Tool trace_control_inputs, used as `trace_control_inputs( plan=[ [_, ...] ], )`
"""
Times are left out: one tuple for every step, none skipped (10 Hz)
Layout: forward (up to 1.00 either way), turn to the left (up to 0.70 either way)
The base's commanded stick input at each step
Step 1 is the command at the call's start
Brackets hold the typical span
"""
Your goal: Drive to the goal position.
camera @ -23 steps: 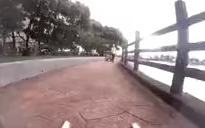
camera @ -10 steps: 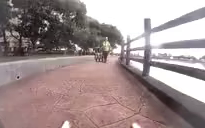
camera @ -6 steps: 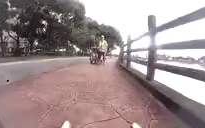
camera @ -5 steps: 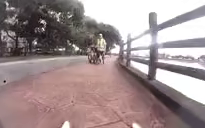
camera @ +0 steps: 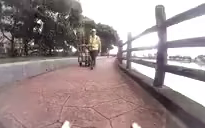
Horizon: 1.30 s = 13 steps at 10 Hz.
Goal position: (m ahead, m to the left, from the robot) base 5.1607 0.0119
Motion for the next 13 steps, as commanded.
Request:
trace_control_inputs(
  plan=[
    [0.70, 0.00],
    [0.70, 0.00],
    [0.70, 0.00],
    [0.70, 0.00],
    [0.70, 0.00],
    [0.70, 0.00],
    [0.70, 0.00],
    [0.70, 0.00],
    [0.70, 0.00],
    [0.70, 0.00],
    [0.70, 0.00],
    [0.70, 0.00],
    [0.70, 0.00]
  ],
)
